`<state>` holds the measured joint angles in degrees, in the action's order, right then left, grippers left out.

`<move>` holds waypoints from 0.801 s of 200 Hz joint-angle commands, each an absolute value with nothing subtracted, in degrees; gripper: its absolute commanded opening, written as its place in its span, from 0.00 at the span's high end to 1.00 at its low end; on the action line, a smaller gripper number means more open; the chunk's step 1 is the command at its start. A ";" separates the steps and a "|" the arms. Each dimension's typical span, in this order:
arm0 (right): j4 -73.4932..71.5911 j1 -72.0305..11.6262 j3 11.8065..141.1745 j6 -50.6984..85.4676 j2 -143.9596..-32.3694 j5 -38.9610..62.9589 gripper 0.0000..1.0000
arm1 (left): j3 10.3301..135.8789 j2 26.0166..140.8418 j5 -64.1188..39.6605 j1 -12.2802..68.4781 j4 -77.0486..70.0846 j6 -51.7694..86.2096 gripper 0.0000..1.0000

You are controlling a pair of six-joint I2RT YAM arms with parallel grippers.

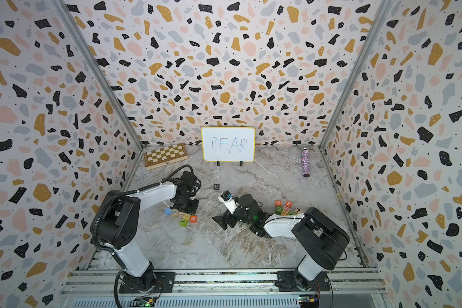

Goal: Spell the uppercase word “pear” with letter blocks
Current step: Pick up the letter block from the center of the board.

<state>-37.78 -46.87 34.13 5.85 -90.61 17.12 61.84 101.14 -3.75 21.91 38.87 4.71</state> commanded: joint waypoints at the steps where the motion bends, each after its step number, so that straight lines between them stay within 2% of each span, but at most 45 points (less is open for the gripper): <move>1: -39.52 -45.98 32.81 7.98 -87.75 16.83 0.01 | 63.04 98.82 -3.69 22.16 39.51 4.49 0.81; 109: -36.51 -42.08 32.58 7.97 -83.65 14.41 0.01 | 79.35 100.53 -2.64 26.07 46.77 0.41 0.81; 160: -30.74 -35.50 36.46 10.85 -82.53 15.41 0.02 | 92.24 105.78 -4.57 28.69 49.55 -4.30 0.80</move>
